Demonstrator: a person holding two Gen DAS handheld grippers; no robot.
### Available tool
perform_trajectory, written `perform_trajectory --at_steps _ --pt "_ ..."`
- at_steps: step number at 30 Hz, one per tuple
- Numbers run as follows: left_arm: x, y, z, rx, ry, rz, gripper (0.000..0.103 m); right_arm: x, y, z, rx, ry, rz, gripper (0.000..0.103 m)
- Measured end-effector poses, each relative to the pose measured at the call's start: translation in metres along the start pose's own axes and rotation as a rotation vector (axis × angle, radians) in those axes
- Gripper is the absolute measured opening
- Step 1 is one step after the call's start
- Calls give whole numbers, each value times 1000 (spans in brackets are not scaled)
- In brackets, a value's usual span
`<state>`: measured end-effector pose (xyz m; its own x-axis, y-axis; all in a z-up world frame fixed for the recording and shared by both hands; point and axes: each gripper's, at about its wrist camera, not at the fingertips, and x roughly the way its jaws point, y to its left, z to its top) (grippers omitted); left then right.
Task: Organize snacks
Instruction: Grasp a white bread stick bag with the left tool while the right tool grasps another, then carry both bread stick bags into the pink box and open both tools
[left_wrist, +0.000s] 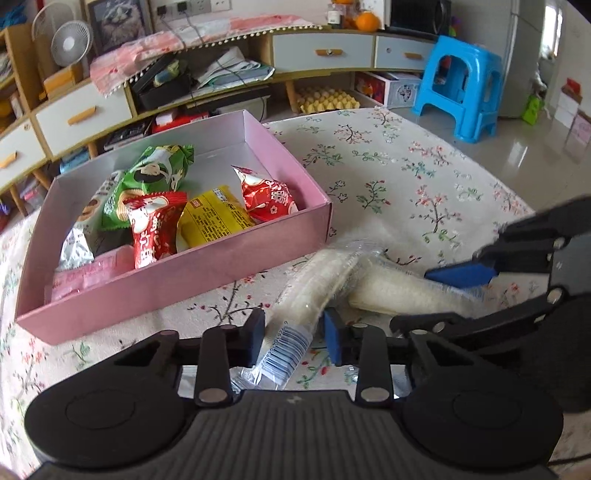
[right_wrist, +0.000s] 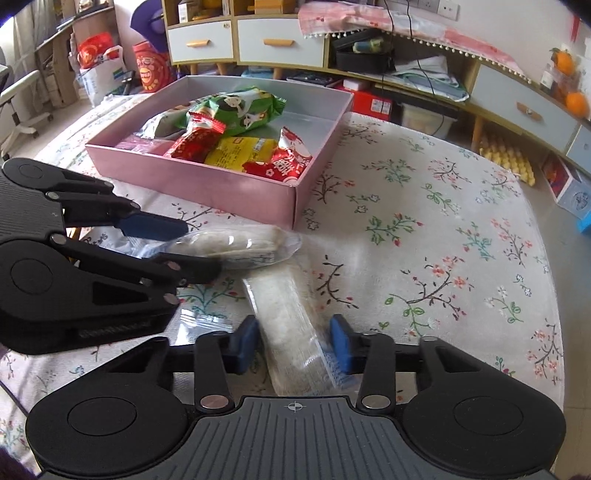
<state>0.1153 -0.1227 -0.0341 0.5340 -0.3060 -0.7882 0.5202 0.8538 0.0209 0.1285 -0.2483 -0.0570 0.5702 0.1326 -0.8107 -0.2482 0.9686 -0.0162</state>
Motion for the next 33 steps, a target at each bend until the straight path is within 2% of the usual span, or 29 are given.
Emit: perform_trajectory --at_steps 4,7,10,15,21,28,33 --pt "-6 9 1 -107 19 -55 23 -5 -2 0 69 46 -19 34" --pt "-11 10 0 -118 20 -89 15 -7 -6 0 116 68 -40 33" --pt "-16 17 -1 -136 22 -110 14 -9 -13 -1 179 88 -42 33" --pt "-18 36 -5 -231 45 -169 14 -12 -18 1 280 108 -26 31" --pt "-17 41 -6 -293 61 -180 13 -15 -19 5 342 102 -8 27" --pt "-29 41 -2 -304 25 -202 13 -22 -17 9 365 80 5 26" --pt "-40 49 1 -325 -14 -221 13 -32 -28 15 447 44 26 25"
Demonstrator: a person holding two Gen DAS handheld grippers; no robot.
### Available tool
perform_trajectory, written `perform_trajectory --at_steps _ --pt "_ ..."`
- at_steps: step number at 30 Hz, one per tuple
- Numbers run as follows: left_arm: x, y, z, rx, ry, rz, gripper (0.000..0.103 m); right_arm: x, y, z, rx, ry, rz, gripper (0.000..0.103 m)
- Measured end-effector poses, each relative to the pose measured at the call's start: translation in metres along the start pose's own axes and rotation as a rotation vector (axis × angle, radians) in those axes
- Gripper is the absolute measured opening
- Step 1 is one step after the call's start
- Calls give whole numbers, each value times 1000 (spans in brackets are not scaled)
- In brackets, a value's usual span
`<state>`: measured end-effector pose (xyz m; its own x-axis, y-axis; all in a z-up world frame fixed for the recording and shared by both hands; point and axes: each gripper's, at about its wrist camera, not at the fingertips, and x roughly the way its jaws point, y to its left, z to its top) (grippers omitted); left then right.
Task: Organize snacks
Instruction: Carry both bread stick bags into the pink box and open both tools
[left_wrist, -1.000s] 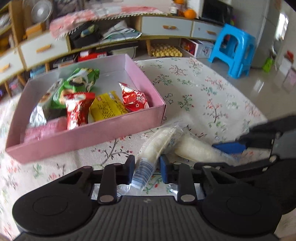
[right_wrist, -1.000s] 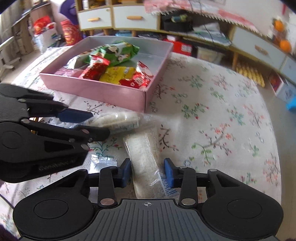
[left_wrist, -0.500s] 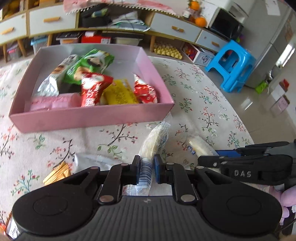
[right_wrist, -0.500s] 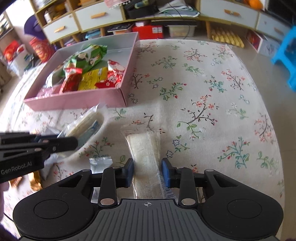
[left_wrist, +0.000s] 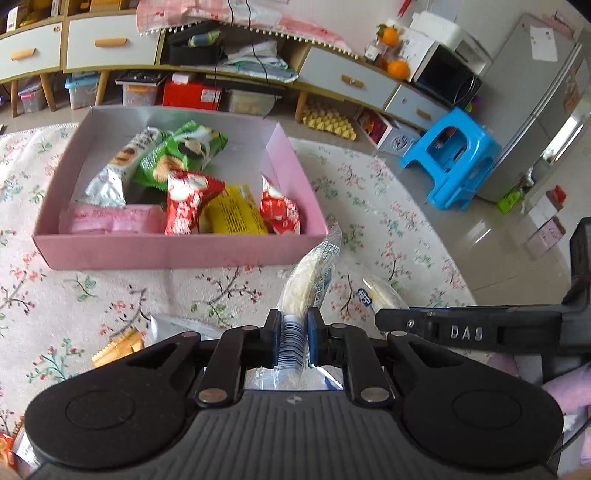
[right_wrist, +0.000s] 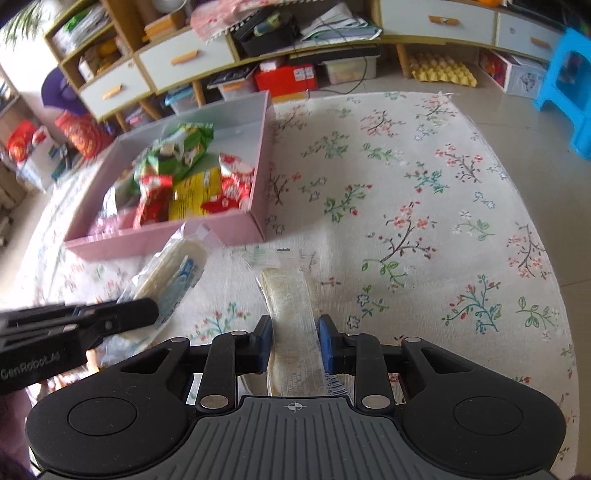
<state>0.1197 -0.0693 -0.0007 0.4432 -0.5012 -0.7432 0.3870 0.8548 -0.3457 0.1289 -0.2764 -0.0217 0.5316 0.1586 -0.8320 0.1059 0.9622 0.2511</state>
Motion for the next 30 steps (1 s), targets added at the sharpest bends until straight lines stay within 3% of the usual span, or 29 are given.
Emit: perform_trajectory --at_steps 7,16,24,30 --pt "-23 17 12 -18 -95 34 13 -7 5 19 118 -46 97 25" --pt "-27 57 39 -87 -160 190 13 9 34 51 218 -57 204 25" --pt "-13 86 82 -69 -205 294 13 41 59 100 235 -99 215 25" --pt "7 98 81 -46 -201 297 13 68 55 113 260 -141 230 25"
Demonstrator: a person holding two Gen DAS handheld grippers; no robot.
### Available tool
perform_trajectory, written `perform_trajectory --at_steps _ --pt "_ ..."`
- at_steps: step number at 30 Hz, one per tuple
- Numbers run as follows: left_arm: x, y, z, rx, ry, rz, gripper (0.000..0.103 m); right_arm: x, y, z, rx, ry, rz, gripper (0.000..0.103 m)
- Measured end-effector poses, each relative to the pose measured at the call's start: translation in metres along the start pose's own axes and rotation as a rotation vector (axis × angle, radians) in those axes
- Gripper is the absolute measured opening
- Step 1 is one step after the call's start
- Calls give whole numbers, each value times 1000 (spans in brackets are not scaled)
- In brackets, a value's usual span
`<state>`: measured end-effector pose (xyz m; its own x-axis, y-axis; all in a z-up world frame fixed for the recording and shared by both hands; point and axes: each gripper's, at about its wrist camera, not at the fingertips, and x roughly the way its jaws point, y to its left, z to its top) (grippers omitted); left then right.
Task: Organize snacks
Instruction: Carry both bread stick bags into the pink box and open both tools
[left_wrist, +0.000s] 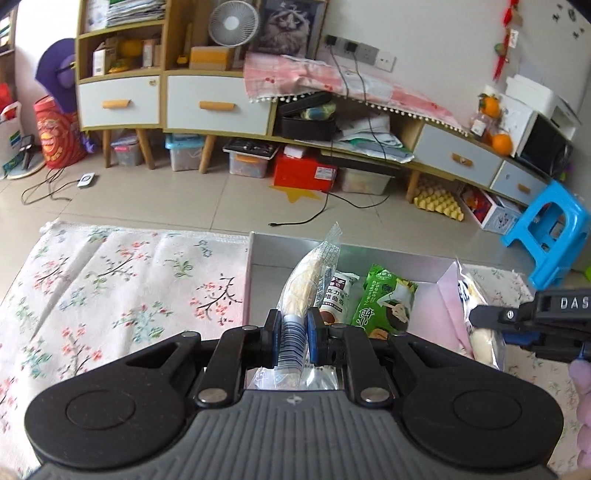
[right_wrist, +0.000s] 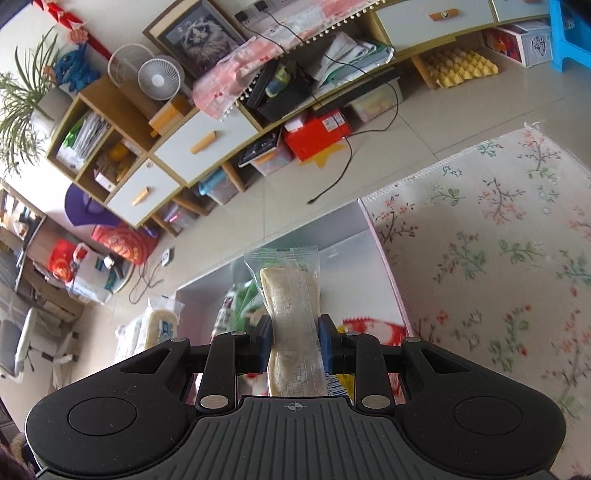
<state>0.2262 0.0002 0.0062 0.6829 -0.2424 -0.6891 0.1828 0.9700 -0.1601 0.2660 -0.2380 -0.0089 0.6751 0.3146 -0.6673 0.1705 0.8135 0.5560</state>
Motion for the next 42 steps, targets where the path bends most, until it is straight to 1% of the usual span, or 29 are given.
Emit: perform_trajectory --at_steps 2,5,8,10,13,16,19,20,21,24,26,27,28,29,31,32,33,34,36,38,41,42 --pt "5 1 -2 14 0 -11 13 10 -8 1 15 3 6 25" --pt "10 2 -4 22 4 -20 13 23 -18 6 33 8 -11 25" --pt "14 3 -4 32 2 -17 13 29 -24 9 52 -15 8 25" --pt "18 4 -3 46 -1 -5 13 31 -27 9 42 -36 13 21" --pt "22 7 -4 54 3 -4 13 35 -29 10 49 -50 35 21" --pt "23 9 -6 55 -8 -18 13 37 -28 11 33 -59 50 21" --pt "21 8 -7 69 -17 -17 15 36 -26 12 22 -65 70 23" --pt "20 7 -7 77 -22 -18 17 35 -25 12 21 -66 78 27" --pt "18 6 -7 87 -29 -17 24 34 -25 13 22 -66 79 27" --pt "12 2 -7 114 -50 -28 31 31 -24 14 25 -51 75 28" --pt "7 0 -5 124 -51 -43 42 27 -23 15 27 -49 67 36" --pt "5 -2 -5 130 -54 -46 48 24 -21 15 27 -51 63 38" --pt "2 -3 -5 136 -57 -45 50 21 -20 14 25 -52 59 43" --pt "-1 -4 -5 141 -57 -44 52 17 -18 14 23 -51 57 52" --pt "-7 -6 -5 144 -50 -44 57 8 -14 12 14 -54 50 63" --pt "-12 -7 -6 143 -50 -44 62 3 -12 11 7 -58 44 67" --pt "-15 -8 -7 141 -51 -43 66 -2 -10 9 -1 -60 40 68" --pt "-20 -8 -8 141 -55 -44 68 -7 -8 7 -8 -60 38 70" --pt "-30 -10 -13 139 -57 -39 78 -17 -4 3 -21 -53 30 74" --pt "-40 -10 -17 130 -57 -28 85 -28 -1 -3 -25 -49 25 82" --pt "-51 -9 -24 129 -45 -21 93 -43 3 -14 -25 -28 18 85" --pt "-55 -8 -27 130 -38 -12 93 -48 4 -19 -26 -20 13 85"
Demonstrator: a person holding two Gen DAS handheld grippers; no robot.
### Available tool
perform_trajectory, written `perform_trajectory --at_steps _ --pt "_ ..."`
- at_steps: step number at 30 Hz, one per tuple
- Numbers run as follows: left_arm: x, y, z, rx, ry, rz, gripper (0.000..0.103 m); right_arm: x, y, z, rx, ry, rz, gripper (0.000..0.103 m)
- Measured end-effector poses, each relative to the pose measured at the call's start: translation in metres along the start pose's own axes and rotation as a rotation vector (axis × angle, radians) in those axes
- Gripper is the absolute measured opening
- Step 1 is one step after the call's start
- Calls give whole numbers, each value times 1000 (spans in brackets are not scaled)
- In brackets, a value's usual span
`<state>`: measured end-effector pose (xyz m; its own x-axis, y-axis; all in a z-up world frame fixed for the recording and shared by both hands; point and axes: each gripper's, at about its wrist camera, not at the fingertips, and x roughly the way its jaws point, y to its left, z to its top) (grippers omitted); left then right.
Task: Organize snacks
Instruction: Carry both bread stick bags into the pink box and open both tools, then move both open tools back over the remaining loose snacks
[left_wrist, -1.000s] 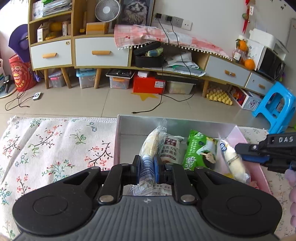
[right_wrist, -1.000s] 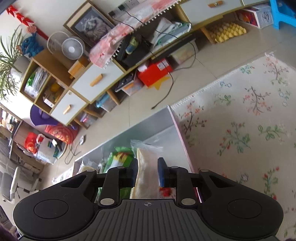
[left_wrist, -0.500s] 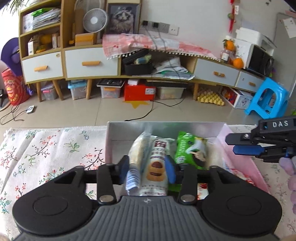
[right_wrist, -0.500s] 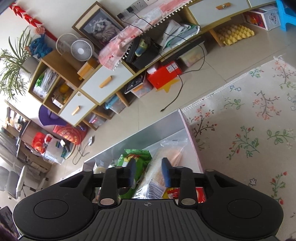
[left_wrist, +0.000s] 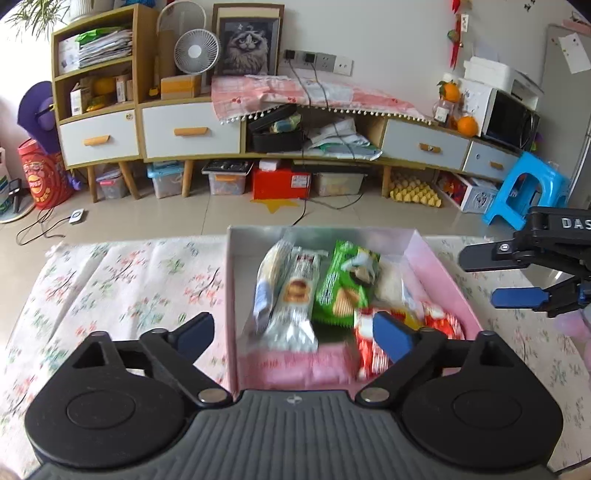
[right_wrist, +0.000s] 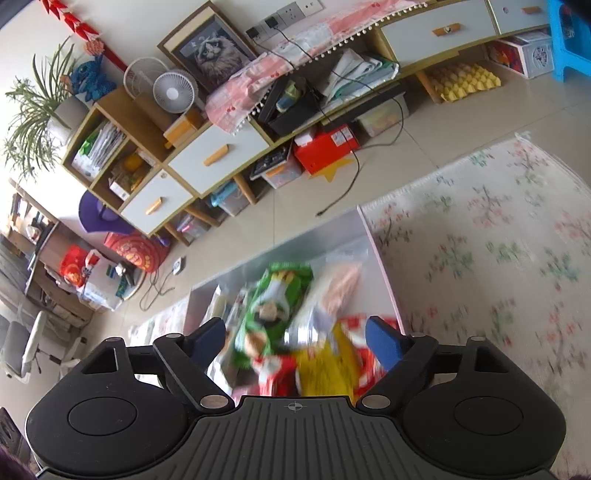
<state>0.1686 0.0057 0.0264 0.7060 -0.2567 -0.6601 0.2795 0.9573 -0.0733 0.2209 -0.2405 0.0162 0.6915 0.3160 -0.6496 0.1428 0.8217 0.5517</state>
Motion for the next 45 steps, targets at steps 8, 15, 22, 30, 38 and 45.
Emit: perform_trajectory --at_steps 8,15,22,30,38,45 --pt "-27 14 -20 -72 83 52 102 -31 2 -35 -30 36 -27 89" --pt "-46 28 -39 -110 147 88 102 -44 16 -60 -116 84 -58 89" --pt "-59 36 -70 -65 176 137 102 -48 25 -99 -207 107 -34 95" --pt "-69 50 -104 20 177 120 102 -45 60 -147 -488 122 4 95" --pt "-77 66 -142 -38 147 26 102 -44 79 -195 -704 106 97 97" --pt "-85 76 -165 9 122 -2 102 -32 77 -235 -828 175 163 99"
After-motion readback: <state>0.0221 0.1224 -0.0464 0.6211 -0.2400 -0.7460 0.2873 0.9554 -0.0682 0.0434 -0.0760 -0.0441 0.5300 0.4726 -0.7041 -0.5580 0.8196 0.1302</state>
